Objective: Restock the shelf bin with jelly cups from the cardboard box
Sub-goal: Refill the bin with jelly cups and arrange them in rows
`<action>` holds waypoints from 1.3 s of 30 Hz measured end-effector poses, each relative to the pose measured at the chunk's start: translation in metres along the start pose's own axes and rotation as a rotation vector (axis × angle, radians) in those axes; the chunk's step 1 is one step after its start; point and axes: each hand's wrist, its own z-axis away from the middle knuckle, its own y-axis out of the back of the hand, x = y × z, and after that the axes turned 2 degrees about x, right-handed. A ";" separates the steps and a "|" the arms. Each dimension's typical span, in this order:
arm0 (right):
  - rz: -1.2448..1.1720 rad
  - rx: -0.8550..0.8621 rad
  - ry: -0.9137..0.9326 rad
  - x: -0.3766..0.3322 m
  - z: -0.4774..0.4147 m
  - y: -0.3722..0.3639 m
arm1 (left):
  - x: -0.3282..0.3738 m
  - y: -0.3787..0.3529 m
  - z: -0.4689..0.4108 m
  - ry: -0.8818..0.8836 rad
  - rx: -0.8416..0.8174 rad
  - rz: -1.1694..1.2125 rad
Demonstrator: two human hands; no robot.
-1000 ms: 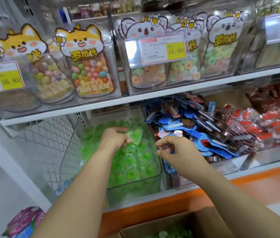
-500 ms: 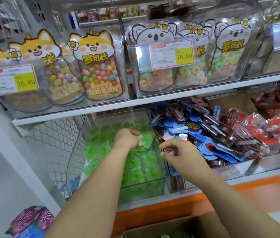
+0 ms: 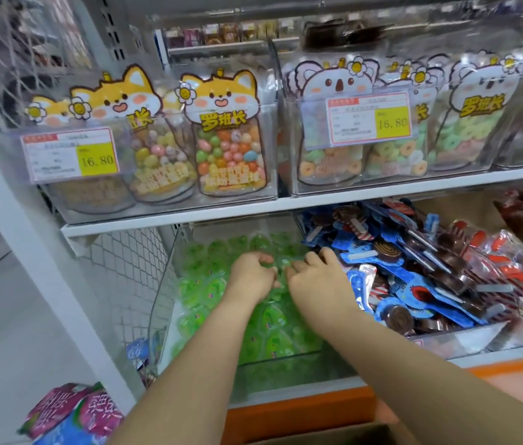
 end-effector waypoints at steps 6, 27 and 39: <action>0.067 0.029 -0.007 0.002 -0.001 -0.009 | -0.016 0.004 0.008 -0.170 0.056 -0.176; 0.154 -0.099 0.264 0.002 -0.020 -0.004 | -0.047 0.008 0.021 -0.604 -0.043 -0.796; 0.175 -0.275 0.127 0.004 -0.017 0.009 | -0.056 0.011 0.013 -0.644 -0.084 -0.626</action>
